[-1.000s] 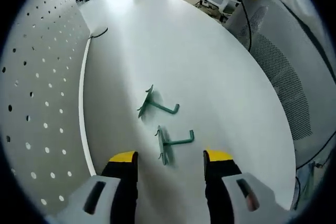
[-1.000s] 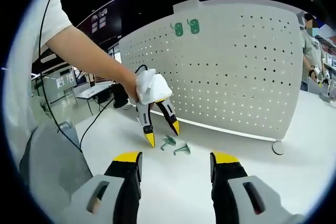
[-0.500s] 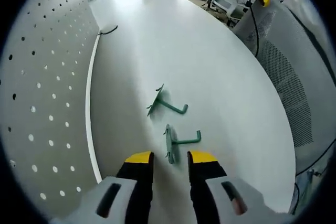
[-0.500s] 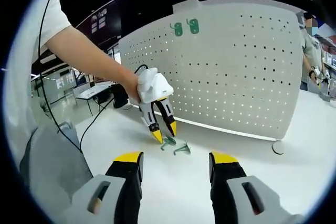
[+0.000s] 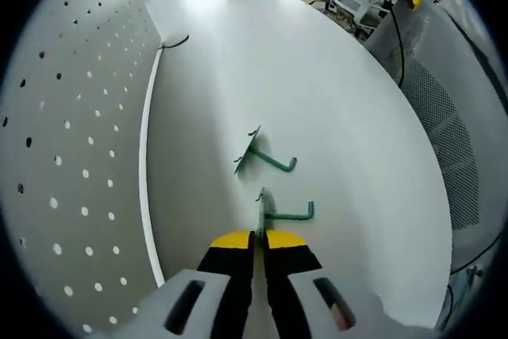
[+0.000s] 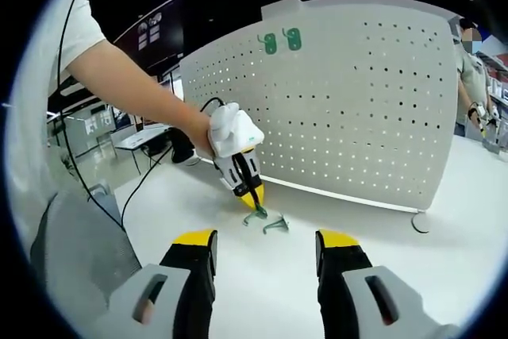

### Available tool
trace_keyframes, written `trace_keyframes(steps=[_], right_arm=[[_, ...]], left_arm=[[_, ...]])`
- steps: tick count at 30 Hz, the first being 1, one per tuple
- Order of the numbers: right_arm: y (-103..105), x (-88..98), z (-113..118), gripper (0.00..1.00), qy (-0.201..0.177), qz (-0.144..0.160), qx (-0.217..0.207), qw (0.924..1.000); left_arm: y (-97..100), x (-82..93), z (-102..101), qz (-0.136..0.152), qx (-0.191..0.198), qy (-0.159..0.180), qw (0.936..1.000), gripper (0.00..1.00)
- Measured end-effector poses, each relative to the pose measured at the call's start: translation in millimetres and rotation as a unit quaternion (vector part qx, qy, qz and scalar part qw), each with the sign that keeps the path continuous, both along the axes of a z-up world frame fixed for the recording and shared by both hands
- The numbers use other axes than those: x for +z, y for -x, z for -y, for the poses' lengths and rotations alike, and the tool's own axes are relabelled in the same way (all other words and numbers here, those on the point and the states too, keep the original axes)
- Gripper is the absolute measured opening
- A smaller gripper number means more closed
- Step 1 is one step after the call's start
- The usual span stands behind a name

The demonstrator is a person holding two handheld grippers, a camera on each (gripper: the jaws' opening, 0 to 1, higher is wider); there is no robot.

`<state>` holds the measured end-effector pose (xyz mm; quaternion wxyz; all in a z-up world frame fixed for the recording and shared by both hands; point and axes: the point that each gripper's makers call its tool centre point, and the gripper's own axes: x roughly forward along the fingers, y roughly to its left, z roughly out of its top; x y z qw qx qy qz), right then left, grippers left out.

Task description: Insert the hook assembly into the mounting plate slot until the hook locks in place.

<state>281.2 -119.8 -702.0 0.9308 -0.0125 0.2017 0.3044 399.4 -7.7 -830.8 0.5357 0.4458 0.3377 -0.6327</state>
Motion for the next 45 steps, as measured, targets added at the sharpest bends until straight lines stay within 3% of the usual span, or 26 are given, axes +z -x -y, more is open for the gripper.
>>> trace_keyframes(steps=[20, 28, 37, 45], right_arm=[[0, -0.2, 0, 0.48, 0.001, 0.001, 0.001, 1.0], [0, 2.4, -1, 0.48, 0.0, 0.005, 0.003, 1.0], [-2, 5.3, 1, 0.48, -0.007, 0.01, -0.005, 0.9999], [-2, 6.9, 1, 0.48, -0.009, 0.012, -0.006, 0.9999]], left_arm=[[0.3, -0.3, 0, 0.008, 0.001, -0.006, 0.9999, 0.02], [-0.4, 4.0, 3, -0.006, 0.025, 0.024, 0.9994, 0.01], [-4.6, 14.1, 1, 0.001, 0.039, 0.041, 0.9984, 0.01], [-8.6, 32.5, 8, 0.007, 0.065, 0.095, 0.9933, 0.01]])
